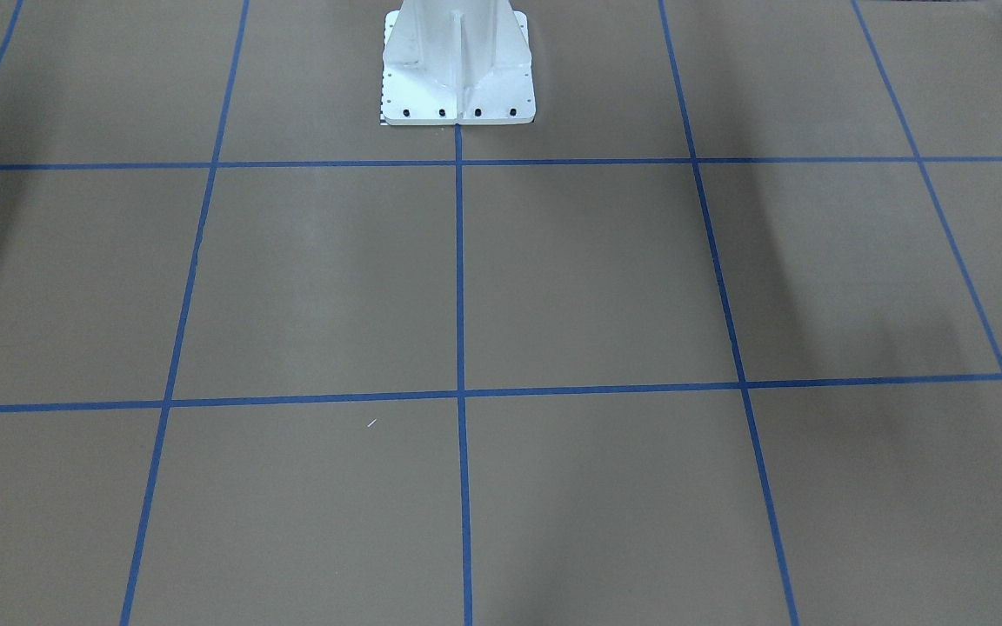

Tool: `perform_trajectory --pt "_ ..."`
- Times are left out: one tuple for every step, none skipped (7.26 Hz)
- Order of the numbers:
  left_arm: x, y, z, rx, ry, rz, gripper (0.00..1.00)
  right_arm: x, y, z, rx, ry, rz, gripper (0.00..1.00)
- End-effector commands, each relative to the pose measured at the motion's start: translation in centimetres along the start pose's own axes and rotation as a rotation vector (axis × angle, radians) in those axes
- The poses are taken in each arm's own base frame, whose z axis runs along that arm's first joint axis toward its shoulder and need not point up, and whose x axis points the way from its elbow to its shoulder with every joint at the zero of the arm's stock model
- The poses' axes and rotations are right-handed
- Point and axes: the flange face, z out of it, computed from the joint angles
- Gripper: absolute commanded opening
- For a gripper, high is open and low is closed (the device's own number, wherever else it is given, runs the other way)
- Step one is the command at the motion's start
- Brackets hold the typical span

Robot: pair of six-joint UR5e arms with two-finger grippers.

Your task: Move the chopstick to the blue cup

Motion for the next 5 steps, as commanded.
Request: perform_trajectory --pt "0.1 0.0 -0.1 0.001 0.0 0.0 0.98 -0.1 -0.2 -0.1 0.003 0.0 -0.003 1.0" --pt "0.2 -0.1 -0.2 0.006 0.001 0.006 0.98 -0.2 -0.3 -0.3 0.005 0.002 -0.005 1.0" --pt "0.7 -0.3 -0.6 0.015 0.001 0.015 0.98 -0.4 -0.3 -0.6 0.012 0.004 -0.022 1.0" --pt "1.7 -0.5 -1.5 0.032 0.001 0.034 0.98 -1.1 -0.5 -1.4 0.03 0.005 -0.037 1.0" --pt "2.0 -0.5 -1.7 0.037 0.004 0.042 0.98 -1.2 -0.6 -1.6 0.033 0.006 -0.04 1.0"
